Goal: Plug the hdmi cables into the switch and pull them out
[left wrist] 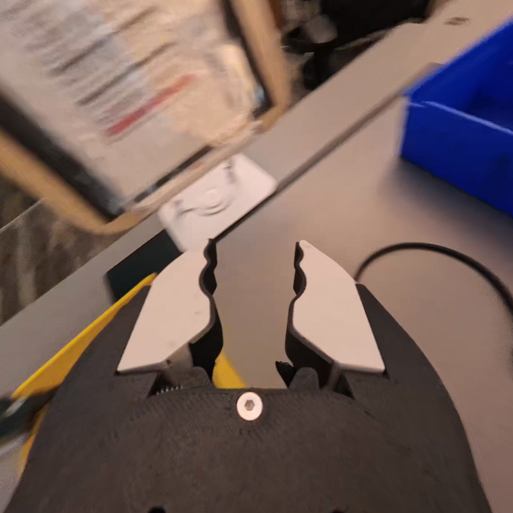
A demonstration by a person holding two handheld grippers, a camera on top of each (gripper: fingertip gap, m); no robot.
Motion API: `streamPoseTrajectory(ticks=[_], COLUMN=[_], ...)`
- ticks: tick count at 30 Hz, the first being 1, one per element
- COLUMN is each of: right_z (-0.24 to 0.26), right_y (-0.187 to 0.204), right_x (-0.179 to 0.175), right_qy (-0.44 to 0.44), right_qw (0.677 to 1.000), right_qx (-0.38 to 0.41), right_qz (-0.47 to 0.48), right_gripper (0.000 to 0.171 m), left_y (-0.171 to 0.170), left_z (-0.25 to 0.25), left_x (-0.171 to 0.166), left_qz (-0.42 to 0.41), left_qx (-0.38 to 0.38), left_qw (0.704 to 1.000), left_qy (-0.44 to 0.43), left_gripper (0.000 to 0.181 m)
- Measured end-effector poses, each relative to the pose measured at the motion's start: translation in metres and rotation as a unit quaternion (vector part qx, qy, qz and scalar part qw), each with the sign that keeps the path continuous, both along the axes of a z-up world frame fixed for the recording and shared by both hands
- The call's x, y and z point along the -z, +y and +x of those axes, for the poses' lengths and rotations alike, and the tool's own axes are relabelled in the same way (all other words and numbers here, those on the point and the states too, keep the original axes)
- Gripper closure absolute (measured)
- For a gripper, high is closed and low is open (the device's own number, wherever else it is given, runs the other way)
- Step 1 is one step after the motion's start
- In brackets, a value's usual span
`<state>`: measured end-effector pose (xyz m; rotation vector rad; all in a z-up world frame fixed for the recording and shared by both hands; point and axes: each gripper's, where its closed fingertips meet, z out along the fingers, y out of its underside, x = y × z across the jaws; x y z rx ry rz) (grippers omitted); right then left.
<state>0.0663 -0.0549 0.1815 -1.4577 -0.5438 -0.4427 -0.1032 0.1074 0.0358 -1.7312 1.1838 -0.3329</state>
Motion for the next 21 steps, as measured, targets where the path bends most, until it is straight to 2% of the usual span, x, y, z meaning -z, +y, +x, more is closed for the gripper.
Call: streamPoseTrajectory(ticks=[3,5,7,10,12,14,18,21], right_z=[-0.002,-0.005,-0.005,-0.003,0.001,0.002,0.002,0.001], right_y=[0.002,0.005,0.011,0.018,0.022,0.025,0.03,0.033], right_x=[0.002,0.005,0.01,0.019,0.023,0.027,0.031,0.035], right_qy=[-0.004,-0.008,-0.012,-0.021,-0.028,-0.029,-0.028,-0.035], right_qw=[1.0,1.0,1.0,0.999,0.998,0.998,0.997,0.997], right_qx=[0.0,-0.003,0.002,0.016,0.028,0.032,0.032,0.036], right_qz=[-0.004,-0.01,-0.019,-0.037,-0.043,-0.049,-0.057,-0.063], right_gripper=[0.129,0.129,0.129,0.128,0.127,0.127,0.127,0.127], left_y=[0.067,0.101,0.124,0.148,0.161,0.17,0.177,0.182], left_z=[-0.108,-0.185,-0.244,-0.288,-0.293,-0.287,-0.265,-0.262], left_x=[-0.024,-0.019,-0.007,0.012,0.02,0.03,0.058,0.068], left_qz=[0.001,-0.032,-0.082,-0.17,-0.21,-0.246,-0.311,-0.303], left_qx=[-0.179,-0.296,-0.366,-0.385,-0.364,-0.345,-0.327,-0.342], left_qw=[0.984,0.954,0.922,0.883,0.865,0.853,0.847,0.858], left_qy=[-0.026,-0.046,-0.095,-0.206,-0.274,-0.305,-0.282,-0.236], left_gripper=[0.123,0.119,0.119,0.12,0.123,0.122,0.116,0.122])
